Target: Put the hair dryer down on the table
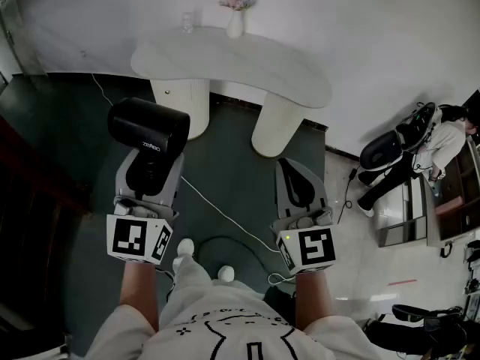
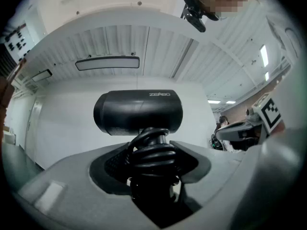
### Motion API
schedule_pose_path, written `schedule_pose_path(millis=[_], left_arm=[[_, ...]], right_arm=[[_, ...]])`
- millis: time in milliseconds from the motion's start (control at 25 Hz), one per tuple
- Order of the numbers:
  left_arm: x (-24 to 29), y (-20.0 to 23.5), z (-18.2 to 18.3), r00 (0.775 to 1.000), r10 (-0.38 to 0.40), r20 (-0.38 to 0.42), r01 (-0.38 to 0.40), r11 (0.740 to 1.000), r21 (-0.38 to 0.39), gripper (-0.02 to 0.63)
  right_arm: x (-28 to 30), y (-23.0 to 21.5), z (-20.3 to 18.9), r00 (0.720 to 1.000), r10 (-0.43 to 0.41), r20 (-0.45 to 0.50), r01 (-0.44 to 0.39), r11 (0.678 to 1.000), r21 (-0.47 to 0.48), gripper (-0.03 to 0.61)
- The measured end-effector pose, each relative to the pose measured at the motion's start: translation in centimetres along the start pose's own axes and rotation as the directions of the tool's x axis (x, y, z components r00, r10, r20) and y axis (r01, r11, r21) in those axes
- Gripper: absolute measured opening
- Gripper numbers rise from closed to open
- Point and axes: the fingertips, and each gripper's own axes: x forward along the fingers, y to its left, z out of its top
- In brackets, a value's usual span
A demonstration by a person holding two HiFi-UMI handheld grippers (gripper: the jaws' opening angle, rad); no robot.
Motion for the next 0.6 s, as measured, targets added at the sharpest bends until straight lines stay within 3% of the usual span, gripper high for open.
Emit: schedule_pose_path(millis=[280,600], left_arm=[[-0.3,-2.1,1.1,0.997,0.069,-0.018,-0.068,0.996,0.049,0.252],[1.0,1.7,1.4,0.992,0.125,-0.008,-0.125,0.992,0.037,0.252]], right_arm=[[-2.7,-2.1,1.1,0.999,-0.030,0.035,0.030,1.000,0.003,-0.003],[0.1,-1.8,1.0,0.999,-0.023,0.047,0.022,0.999,0.024,-0.003]])
